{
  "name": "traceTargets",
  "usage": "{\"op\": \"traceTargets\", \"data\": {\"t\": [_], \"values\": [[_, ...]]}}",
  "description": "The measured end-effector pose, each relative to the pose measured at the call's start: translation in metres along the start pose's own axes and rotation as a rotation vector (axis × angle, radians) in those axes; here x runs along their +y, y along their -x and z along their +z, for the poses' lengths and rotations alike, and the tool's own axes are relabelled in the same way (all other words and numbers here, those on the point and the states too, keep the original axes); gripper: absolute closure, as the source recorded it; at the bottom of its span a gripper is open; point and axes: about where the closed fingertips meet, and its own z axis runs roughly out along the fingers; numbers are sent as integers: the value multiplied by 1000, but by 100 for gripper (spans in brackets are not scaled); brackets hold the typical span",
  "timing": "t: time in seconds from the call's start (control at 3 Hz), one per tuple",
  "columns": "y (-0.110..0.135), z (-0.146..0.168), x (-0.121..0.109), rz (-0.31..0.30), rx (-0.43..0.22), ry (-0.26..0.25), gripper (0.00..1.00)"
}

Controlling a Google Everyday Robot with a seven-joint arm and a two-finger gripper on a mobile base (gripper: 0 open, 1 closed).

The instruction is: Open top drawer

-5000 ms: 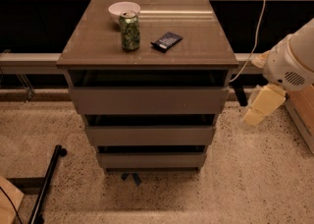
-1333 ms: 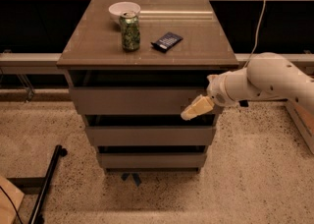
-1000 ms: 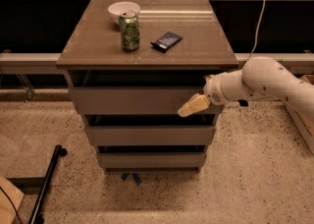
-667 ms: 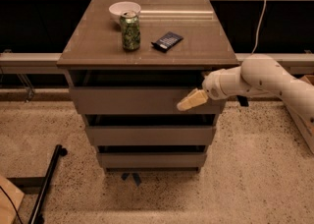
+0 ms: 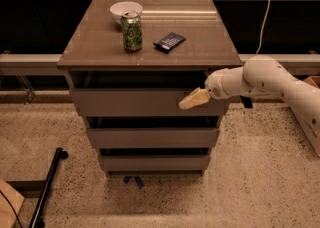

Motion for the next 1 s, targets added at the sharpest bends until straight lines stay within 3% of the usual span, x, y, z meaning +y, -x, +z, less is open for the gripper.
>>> {"op": "traceTargets", "data": {"t": [0.33, 0.67, 1.0], "values": [[0, 3, -1, -1, -1, 0, 0], [-5, 29, -3, 17, 14, 21, 19], [-26, 51, 1, 85, 37, 56, 41]]}}
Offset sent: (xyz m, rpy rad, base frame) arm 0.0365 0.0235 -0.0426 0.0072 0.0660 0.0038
